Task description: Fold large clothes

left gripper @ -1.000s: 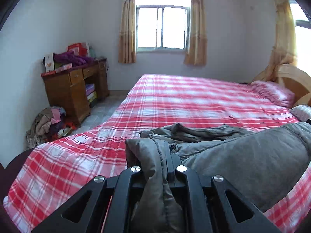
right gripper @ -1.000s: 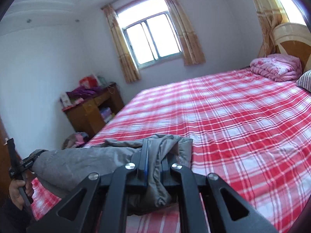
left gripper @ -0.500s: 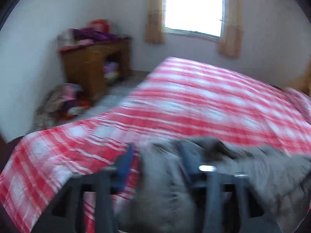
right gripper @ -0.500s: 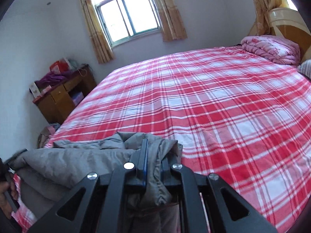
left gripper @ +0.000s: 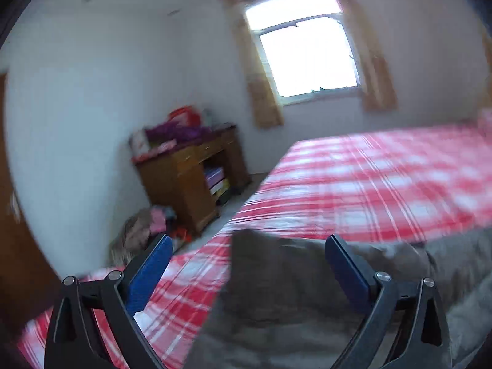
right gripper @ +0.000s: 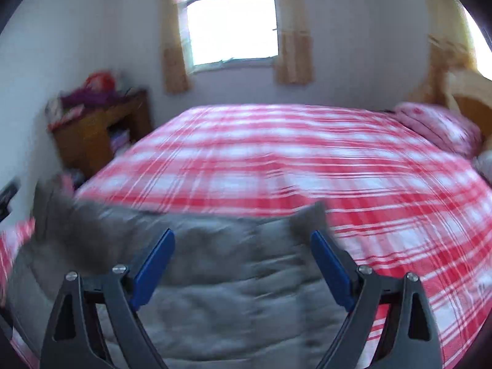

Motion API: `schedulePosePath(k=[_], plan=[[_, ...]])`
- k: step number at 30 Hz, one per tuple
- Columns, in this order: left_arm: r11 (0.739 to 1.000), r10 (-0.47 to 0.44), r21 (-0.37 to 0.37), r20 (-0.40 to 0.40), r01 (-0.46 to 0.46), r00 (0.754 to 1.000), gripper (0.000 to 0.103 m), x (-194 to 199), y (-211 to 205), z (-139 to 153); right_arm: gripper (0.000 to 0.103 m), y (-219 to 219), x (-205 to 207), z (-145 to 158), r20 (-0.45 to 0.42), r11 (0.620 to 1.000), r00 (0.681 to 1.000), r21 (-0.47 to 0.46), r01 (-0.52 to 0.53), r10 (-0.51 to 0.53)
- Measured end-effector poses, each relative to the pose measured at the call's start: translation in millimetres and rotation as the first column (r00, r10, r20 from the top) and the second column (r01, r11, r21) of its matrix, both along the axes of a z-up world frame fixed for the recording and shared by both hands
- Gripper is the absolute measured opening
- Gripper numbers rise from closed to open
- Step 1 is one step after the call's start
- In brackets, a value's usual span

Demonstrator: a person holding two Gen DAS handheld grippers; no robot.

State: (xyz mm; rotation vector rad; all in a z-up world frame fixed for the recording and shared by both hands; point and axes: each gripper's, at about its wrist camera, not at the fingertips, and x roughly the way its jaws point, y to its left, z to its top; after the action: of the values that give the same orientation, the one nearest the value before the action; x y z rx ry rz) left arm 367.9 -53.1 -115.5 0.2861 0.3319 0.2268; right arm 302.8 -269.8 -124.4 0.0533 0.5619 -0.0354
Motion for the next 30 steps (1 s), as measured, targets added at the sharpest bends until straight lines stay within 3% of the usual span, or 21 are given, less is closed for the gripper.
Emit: schedulePosePath(k=[3,5,7,9,17,30], plan=[[0.991,-0.002,0.136,-0.062,0.01,0.998,0.1,28.9,-22.6,-26.9,0.093,25.7,19.3,-14.6,-0.045,0.996,0.998,-0.074,-0.048,0.045],[0.985,0.049,0.17,-0.127,-0.027,0.991,0.1,48.0,-21.4,-47.8,0.093,26.2,33.1,-26.1,-0.082,0.995,0.996,-0.09,-0.05,0.042],[0.987,0.113,0.141,-0.227,-0.082,0.967,0.1,72.4,-6.2,-73.8,0.093,18.5,44.1,-38.6,-0.119,0.996,0.993,-0.081,-0.029,0.019],[0.992,0.118,0.078,-0.264,-0.1,0.957,0.1,80.2,5.4,-86.5,0.093,10.8,50.8,-50.4,-0.149,0.999,0.989,-0.047,-0.014,0.007],[0.994,0.105,0.017,-0.302,-0.104,0.947,0.102,94.7,9.4,-101.6,0.093,3.4,56.1,-68.5,-0.171,1.0,0.985,0.006,-0.008,0.009],[0.994,0.108,0.022,-0.379,-0.108,0.919,0.102,108.9,10.6,-114.9,0.093,2.4,69.3,-82.3,-0.246,1.0,0.969,0.022,0.007,-0.001]])
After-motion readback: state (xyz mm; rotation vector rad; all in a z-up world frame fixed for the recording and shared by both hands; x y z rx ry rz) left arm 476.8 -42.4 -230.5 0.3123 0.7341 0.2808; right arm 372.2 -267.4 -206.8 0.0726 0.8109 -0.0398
